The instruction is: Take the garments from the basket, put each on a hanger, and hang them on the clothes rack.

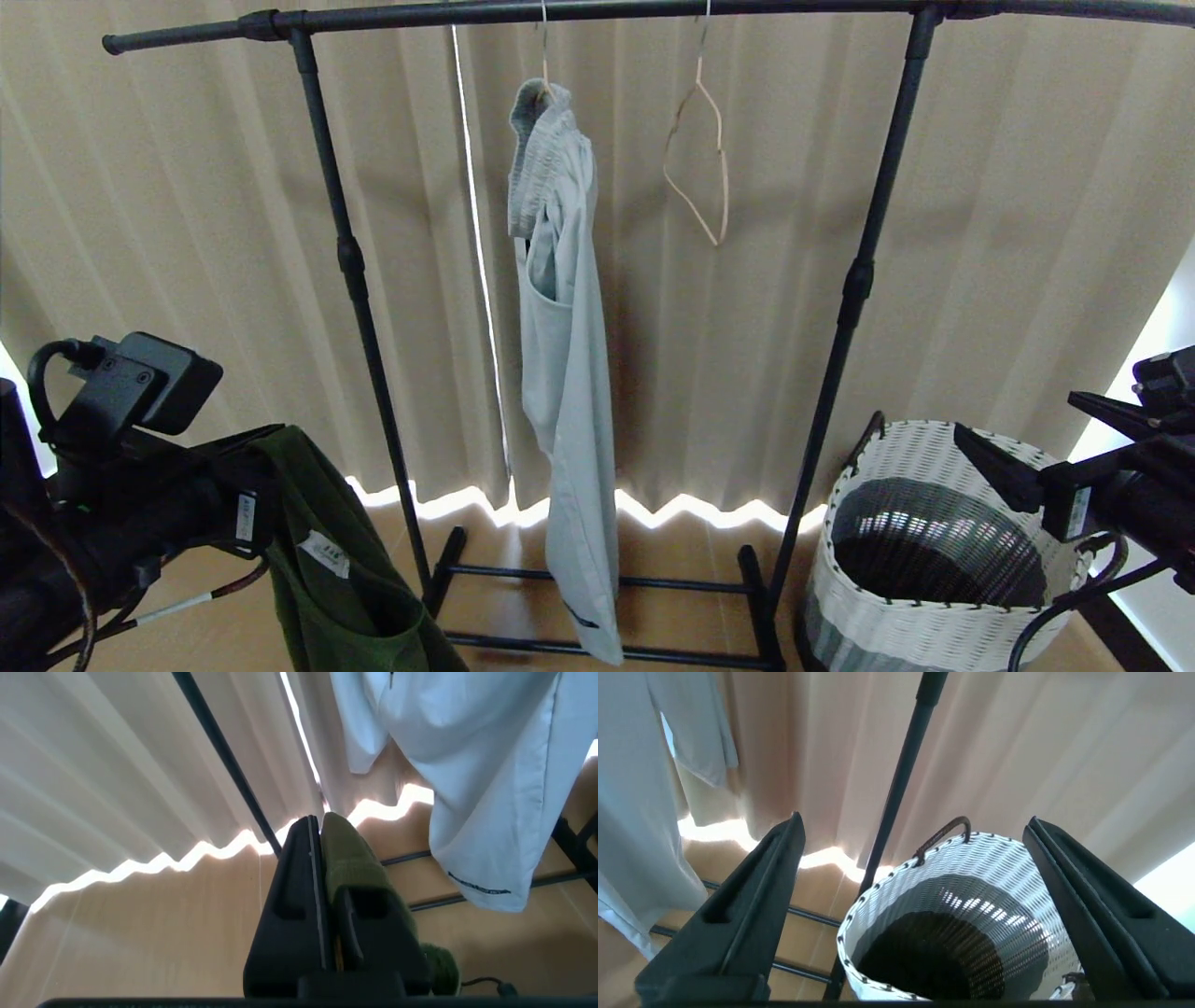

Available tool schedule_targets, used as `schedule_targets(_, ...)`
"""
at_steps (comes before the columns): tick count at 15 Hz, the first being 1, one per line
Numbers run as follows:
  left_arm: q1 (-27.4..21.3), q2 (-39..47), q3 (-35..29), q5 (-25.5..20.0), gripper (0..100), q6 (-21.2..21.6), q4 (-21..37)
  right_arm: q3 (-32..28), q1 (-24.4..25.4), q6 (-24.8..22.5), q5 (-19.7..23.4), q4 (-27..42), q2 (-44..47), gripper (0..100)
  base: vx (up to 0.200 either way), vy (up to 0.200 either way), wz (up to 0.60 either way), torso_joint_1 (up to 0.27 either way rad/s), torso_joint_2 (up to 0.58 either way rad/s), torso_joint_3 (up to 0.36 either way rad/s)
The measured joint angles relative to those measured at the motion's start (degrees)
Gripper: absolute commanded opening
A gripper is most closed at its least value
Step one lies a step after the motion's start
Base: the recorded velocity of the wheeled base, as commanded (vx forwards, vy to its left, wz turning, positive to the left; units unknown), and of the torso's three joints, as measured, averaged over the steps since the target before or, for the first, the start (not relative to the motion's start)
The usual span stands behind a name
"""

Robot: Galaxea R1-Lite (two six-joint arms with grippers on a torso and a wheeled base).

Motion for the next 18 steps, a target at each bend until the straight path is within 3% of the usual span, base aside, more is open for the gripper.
schedule_targets(3, 0.04, 0.00, 0.11, 0.00, 0, 0.02, 0.18, 0.33, 0.00, -0.02, 0.11, 0.17, -0.10, 100, 0.000, 0.000, 0.00, 0.173, -0.18, -0.250)
schedule_targets(9, 0.00, -0.01, 0.41, 0.00, 0, 0.28, -0.09, 0.71, 0.07, -0.07, 0.11, -0.09, -0.02, 100, 0.000, 0.000, 0.00, 0.120, -0.57, -0.255)
schedule_targets(18, 0.00, 0.00, 0.52, 0.00, 0, 0.30, -0.06, 0.68, 0.07, -0.07, 0.20, -0.02, 0.09, 100, 0.000, 0.000, 0.00, 0.280, -0.48, -0.261)
